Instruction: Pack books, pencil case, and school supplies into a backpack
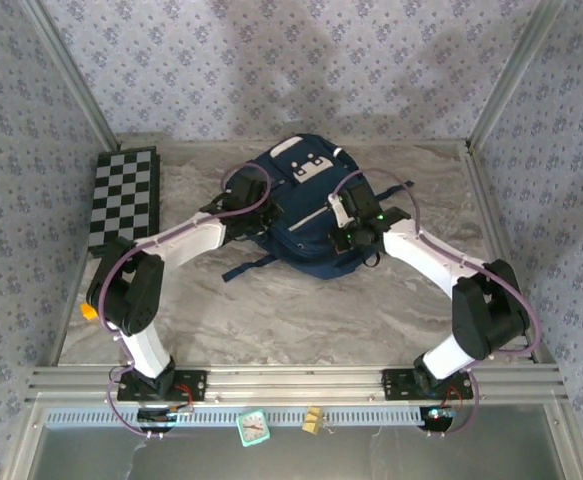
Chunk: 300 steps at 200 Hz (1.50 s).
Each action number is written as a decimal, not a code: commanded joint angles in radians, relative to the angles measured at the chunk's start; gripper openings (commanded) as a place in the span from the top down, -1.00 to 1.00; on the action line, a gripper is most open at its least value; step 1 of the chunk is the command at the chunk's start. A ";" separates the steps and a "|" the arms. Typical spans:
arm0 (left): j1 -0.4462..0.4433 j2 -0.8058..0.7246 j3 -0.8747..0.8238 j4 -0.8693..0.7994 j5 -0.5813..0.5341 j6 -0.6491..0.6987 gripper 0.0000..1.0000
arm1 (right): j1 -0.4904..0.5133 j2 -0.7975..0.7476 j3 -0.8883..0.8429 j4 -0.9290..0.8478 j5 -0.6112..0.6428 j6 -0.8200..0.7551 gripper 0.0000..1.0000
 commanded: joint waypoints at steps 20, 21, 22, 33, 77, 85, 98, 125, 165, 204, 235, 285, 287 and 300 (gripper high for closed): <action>0.098 -0.014 0.060 -0.034 0.034 0.114 1.00 | 0.051 -0.021 -0.003 0.010 0.010 -0.021 1.00; 0.100 -0.012 0.063 -0.033 0.036 0.117 1.00 | 0.055 -0.021 -0.004 0.011 0.010 -0.021 1.00; 0.102 -0.010 0.066 -0.033 0.041 0.122 1.00 | 0.057 -0.020 -0.003 0.014 0.009 -0.021 1.00; 0.120 0.009 0.097 -0.041 0.082 0.149 1.00 | 0.081 -0.007 0.004 0.022 0.016 -0.019 1.00; 0.172 0.084 0.216 -0.098 0.155 0.282 0.98 | 0.142 0.061 0.053 0.083 -0.046 0.045 1.00; 0.188 0.093 0.217 -0.075 0.193 0.293 0.83 | 0.158 0.080 0.063 0.097 -0.030 0.076 1.00; 0.210 0.079 0.202 -0.078 0.215 0.313 0.57 | 0.174 0.110 0.073 0.127 -0.041 0.126 1.00; 0.230 -0.036 0.087 -0.068 0.210 0.312 -0.12 | 0.226 0.147 0.078 0.156 -0.002 0.170 1.00; 0.150 -0.222 -0.162 0.017 0.151 0.076 -0.25 | 0.238 0.163 0.078 0.164 0.012 0.234 1.00; 0.014 -0.230 -0.258 0.126 0.054 -0.161 -0.20 | 0.231 0.153 0.074 0.133 0.040 0.234 1.00; -0.035 -0.184 -0.283 0.190 -0.024 -0.274 -0.19 | 0.231 0.150 0.077 0.128 0.038 0.229 1.00; -0.082 -0.105 -0.213 0.204 -0.100 -0.311 0.03 | 0.231 0.164 0.081 0.141 0.037 0.239 1.00; -0.083 -0.103 -0.214 0.210 -0.102 -0.315 0.04 | 0.231 0.165 0.082 0.141 0.037 0.239 1.00; -0.086 -0.091 -0.210 0.218 -0.117 -0.328 0.11 | 0.230 0.169 0.082 0.141 0.047 0.243 1.00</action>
